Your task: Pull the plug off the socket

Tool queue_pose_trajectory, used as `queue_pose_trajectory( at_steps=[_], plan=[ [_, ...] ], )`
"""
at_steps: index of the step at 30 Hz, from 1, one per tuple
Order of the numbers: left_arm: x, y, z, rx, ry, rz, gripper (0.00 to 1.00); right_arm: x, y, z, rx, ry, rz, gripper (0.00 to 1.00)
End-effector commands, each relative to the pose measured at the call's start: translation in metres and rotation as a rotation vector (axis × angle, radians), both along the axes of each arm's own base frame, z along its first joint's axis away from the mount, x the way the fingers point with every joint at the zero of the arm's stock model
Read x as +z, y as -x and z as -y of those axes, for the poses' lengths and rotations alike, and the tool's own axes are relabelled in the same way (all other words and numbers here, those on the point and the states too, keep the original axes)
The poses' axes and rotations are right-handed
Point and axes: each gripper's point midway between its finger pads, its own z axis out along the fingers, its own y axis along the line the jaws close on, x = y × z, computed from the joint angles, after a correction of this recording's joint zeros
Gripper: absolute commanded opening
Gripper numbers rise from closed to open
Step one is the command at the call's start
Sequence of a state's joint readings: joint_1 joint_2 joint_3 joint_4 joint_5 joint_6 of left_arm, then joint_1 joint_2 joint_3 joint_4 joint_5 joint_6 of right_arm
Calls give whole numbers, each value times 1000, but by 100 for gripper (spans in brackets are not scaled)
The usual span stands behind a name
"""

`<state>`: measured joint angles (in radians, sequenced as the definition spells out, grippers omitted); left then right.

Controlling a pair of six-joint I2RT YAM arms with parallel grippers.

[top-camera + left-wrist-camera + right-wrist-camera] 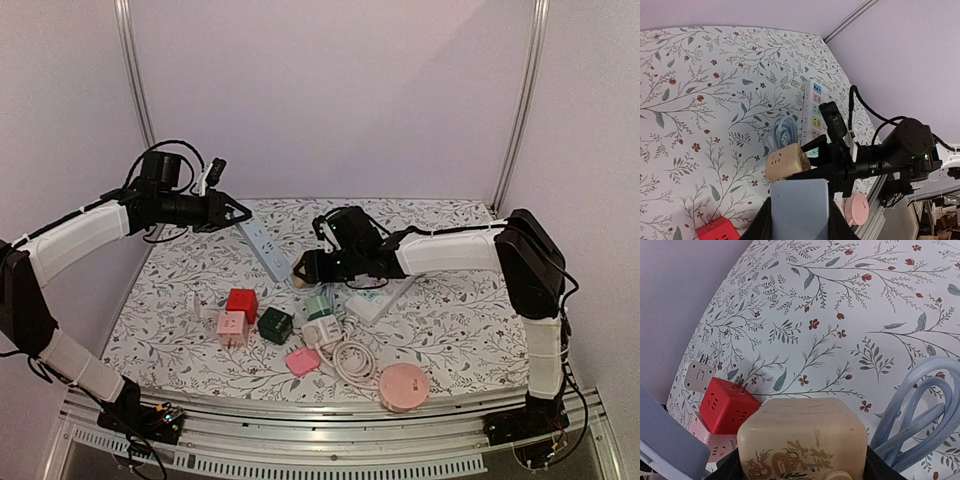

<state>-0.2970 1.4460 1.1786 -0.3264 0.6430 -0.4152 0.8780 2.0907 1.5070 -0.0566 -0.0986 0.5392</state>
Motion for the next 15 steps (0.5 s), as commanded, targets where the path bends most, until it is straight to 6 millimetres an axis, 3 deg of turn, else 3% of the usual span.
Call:
queue_pose_trajectory(
  at_steps=[1, 9, 15],
  plan=[
    [21, 1, 1, -19, 47, 60, 3, 2, 3, -21, 55, -37, -34, 46],
    [19, 0, 0, -12, 42, 56, 3, -34, 5, -25, 72, 63, -101, 54],
    [16, -1, 0, -12, 42, 47, 3, -38, 7, -27, 84, 70, -116, 64]
  ],
)
